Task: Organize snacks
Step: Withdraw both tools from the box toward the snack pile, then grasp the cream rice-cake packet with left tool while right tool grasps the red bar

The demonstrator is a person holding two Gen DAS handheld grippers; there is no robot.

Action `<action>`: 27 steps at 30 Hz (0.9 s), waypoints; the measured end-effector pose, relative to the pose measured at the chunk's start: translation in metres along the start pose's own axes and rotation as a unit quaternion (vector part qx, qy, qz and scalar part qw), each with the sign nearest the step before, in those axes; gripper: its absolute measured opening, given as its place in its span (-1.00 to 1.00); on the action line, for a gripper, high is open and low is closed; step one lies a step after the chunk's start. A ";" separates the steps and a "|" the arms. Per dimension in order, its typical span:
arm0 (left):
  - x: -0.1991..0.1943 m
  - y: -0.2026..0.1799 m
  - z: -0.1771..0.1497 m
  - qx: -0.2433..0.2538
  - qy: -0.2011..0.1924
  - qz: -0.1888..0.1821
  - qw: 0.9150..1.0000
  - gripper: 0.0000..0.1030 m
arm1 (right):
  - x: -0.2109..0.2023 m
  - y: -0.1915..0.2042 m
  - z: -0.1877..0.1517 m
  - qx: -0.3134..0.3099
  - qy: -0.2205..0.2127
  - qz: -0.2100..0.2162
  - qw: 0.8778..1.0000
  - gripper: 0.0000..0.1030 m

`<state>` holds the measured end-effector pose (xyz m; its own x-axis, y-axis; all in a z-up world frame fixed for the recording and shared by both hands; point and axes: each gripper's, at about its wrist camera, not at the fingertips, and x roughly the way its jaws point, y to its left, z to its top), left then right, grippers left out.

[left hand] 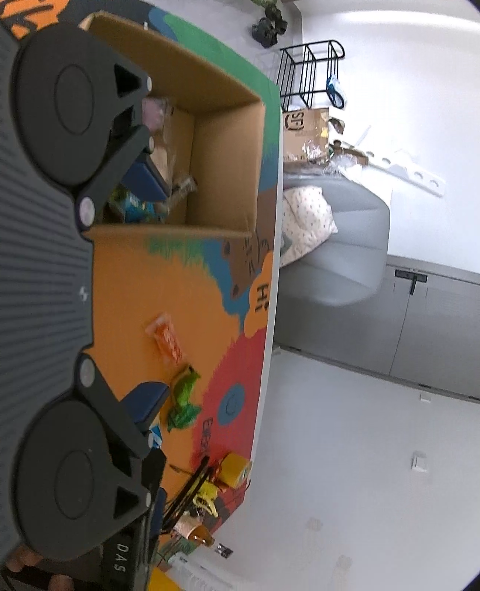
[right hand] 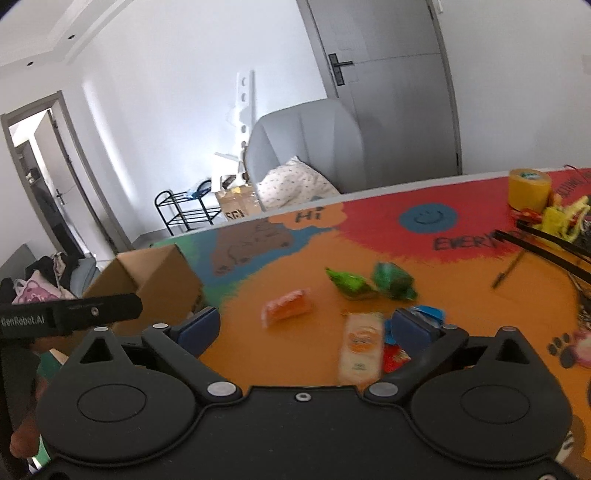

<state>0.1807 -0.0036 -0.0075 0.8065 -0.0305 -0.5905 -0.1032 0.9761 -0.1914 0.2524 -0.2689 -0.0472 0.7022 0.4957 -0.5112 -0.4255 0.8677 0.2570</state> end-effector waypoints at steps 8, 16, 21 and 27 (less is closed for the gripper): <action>0.018 -0.029 -0.007 0.021 0.013 -0.018 1.000 1.00 | -0.007 -0.034 -0.013 0.019 0.006 -0.019 1.000 0.96; 0.038 -0.062 -0.016 0.034 0.030 -0.040 0.998 0.99 | -0.009 -0.066 -0.024 0.042 0.008 -0.028 0.999 0.55; 0.053 -0.078 -0.016 0.030 0.023 -0.061 0.997 0.98 | 0.000 -0.088 -0.034 0.068 0.024 -0.030 0.997 0.39; 0.076 -0.099 -0.023 0.025 0.036 -0.070 0.997 0.90 | 0.005 -0.099 -0.041 0.081 0.028 -0.018 0.996 0.39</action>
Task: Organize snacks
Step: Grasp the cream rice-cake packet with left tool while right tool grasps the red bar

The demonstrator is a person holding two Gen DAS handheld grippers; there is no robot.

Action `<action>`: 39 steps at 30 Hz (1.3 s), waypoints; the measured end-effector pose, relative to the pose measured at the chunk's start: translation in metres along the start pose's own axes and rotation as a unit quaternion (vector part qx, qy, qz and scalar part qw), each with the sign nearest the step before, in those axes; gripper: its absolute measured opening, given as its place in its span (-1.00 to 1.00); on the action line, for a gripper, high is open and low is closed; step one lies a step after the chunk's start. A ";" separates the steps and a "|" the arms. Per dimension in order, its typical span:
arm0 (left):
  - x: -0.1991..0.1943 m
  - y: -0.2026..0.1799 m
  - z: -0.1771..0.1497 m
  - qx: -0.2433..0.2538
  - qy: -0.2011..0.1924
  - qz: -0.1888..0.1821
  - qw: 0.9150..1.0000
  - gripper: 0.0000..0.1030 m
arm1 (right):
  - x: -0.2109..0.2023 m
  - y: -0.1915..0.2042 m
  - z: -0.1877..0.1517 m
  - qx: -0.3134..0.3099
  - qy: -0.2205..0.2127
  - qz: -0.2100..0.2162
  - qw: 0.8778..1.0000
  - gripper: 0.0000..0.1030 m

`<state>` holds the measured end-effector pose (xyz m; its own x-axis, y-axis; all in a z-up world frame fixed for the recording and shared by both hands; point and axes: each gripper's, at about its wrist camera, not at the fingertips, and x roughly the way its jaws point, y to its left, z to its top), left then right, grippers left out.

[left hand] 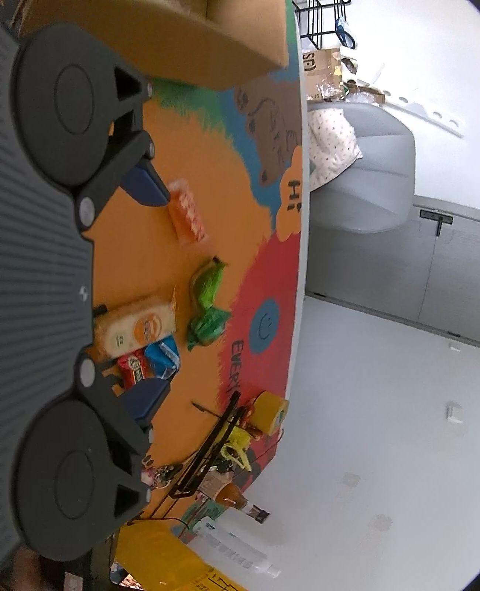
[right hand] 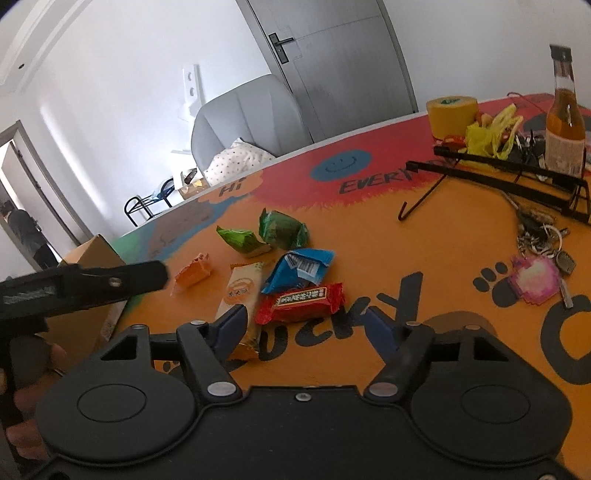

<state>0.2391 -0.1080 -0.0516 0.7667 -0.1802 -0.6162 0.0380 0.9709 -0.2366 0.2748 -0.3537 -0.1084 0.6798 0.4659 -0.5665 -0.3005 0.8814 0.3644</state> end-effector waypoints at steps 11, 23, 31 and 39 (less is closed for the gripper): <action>0.051 -0.017 -0.011 -0.013 0.049 -0.010 0.999 0.38 | 0.007 -0.020 -0.003 0.017 0.010 0.002 1.000 0.34; 0.072 -0.026 -0.024 0.017 0.069 0.013 0.997 -0.32 | 0.023 -0.017 0.002 0.018 0.007 0.004 1.000 0.26; 0.063 -0.011 -0.025 0.007 0.076 0.011 0.997 -0.35 | 0.036 0.004 0.005 0.006 0.011 -0.005 1.000 0.30; 0.054 0.009 -0.025 -0.004 0.073 0.025 0.997 -0.35 | 0.049 0.026 0.004 -0.019 0.009 -0.040 0.999 0.55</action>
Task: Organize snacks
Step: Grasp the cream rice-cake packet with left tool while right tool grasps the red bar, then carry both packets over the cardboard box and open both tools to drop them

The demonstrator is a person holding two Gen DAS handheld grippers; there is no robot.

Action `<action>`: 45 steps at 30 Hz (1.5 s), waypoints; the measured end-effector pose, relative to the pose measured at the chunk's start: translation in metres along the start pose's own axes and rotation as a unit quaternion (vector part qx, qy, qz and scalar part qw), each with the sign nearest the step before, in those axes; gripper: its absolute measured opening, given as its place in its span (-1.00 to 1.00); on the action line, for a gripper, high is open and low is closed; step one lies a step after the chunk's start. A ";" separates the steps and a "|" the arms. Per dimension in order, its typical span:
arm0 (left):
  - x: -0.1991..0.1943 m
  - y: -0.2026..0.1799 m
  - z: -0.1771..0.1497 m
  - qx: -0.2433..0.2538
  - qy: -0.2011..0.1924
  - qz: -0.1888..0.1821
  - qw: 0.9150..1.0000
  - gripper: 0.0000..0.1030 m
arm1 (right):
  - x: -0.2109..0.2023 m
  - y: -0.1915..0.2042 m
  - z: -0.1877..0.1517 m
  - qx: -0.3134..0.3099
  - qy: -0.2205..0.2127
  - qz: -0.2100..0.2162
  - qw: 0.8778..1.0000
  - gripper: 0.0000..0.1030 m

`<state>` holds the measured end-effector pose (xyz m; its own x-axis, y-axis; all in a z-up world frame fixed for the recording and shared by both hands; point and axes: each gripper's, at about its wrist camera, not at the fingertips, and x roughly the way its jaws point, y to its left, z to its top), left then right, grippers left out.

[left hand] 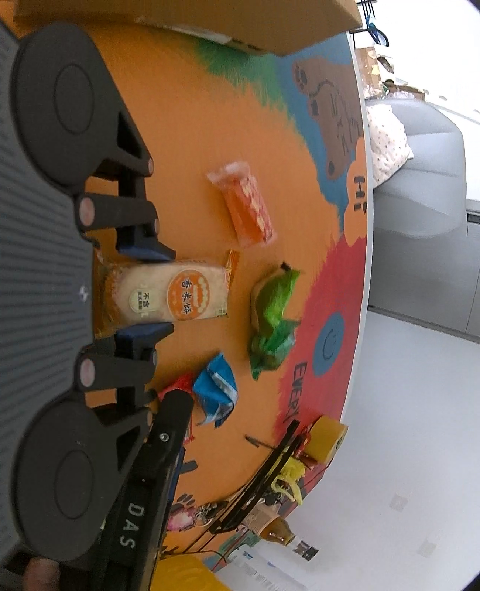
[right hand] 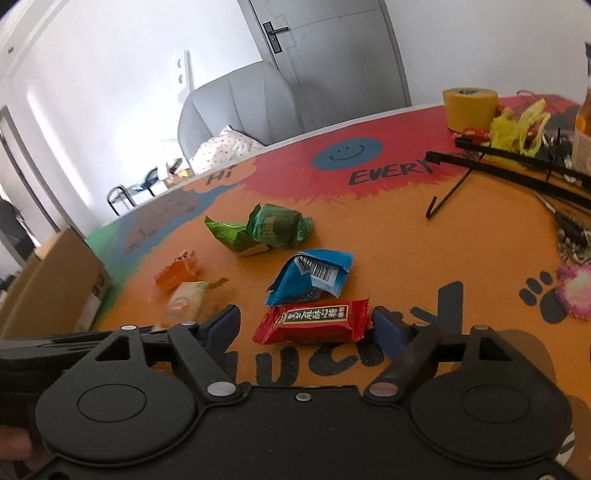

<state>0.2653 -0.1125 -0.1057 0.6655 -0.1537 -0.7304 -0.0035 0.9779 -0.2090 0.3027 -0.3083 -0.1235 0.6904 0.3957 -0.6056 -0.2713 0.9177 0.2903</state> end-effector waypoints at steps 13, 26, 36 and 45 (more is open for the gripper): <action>-0.018 0.025 -0.004 -0.010 -0.016 0.016 1.000 -0.35 | 0.004 0.015 -0.001 -0.022 -0.003 -0.048 0.999 -0.21; -0.049 0.025 0.002 -0.009 -0.050 0.003 0.999 -0.36 | -0.023 0.017 -0.004 -0.007 -0.017 -0.011 1.000 -0.88; -0.063 0.034 0.000 -0.021 -0.061 -0.002 0.998 -0.36 | -0.047 0.024 0.004 -0.004 -0.048 0.002 0.999 -0.92; -0.088 0.043 0.011 -0.016 -0.083 0.001 0.996 -0.36 | -0.059 0.048 0.020 -0.024 -0.069 0.013 0.997 -0.92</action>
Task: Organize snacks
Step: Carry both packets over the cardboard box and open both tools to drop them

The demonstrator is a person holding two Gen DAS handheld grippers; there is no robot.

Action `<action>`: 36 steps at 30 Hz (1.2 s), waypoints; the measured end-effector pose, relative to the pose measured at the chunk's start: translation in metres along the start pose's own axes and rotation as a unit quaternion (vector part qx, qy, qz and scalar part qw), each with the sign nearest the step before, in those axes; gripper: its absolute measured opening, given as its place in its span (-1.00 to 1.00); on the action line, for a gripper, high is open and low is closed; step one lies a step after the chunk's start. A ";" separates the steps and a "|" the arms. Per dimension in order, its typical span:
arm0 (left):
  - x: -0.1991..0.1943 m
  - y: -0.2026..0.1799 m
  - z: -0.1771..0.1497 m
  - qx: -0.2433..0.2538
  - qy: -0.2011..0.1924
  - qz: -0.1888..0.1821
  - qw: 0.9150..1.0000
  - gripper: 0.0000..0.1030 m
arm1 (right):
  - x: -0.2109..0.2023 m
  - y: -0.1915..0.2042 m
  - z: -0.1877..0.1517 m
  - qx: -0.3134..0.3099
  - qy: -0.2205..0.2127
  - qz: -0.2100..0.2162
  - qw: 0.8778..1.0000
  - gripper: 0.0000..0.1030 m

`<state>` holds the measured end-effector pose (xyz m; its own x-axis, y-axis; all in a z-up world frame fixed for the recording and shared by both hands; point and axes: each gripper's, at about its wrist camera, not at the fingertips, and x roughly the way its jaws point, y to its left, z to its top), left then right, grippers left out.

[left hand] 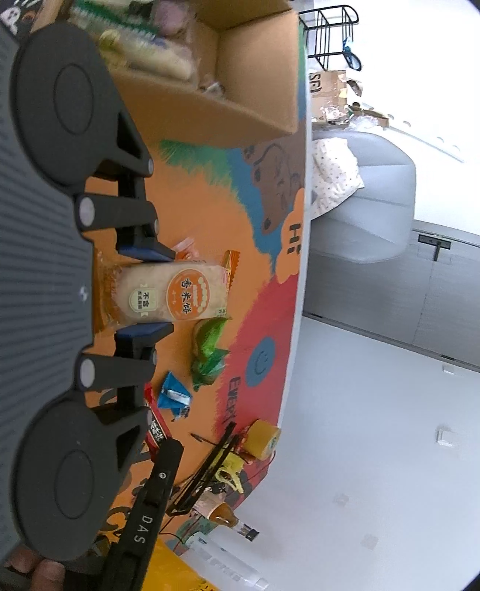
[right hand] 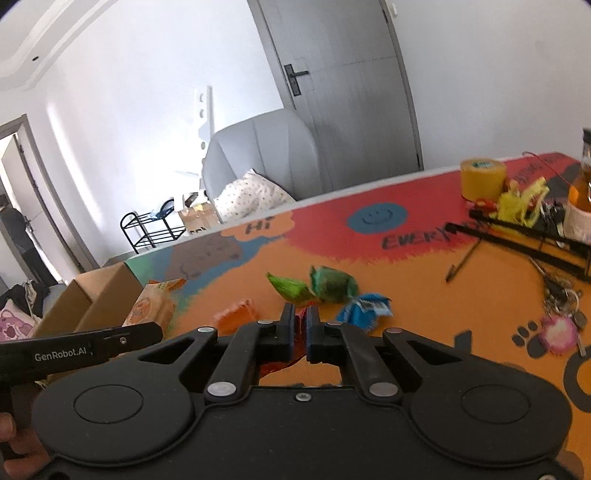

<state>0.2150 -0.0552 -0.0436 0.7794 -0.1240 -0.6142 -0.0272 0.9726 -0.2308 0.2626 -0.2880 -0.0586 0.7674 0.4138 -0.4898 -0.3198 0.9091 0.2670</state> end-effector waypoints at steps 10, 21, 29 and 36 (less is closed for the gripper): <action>-0.025 0.022 0.022 0.002 -0.027 0.018 0.999 -0.36 | 0.004 0.038 0.016 -0.026 -0.013 0.035 0.999 -0.92; -0.050 0.055 0.033 -0.006 -0.047 0.045 0.998 -0.36 | 0.019 0.085 0.028 -0.057 -0.013 0.072 0.996 -0.92; -0.065 0.085 0.036 -0.021 -0.053 0.067 0.996 -0.36 | 0.029 0.120 0.033 -0.081 -0.009 0.085 0.993 -0.92; -0.072 0.117 0.038 -0.040 -0.057 0.086 0.994 -0.36 | 0.039 0.147 0.034 -0.096 -0.003 0.096 0.991 -0.92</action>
<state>0.1794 0.0748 0.0022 0.8242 0.0709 -0.5619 -0.2133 0.9579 -0.1921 0.2641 -0.1401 -0.0105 0.6851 0.5802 -0.4404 -0.5599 0.8062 0.1911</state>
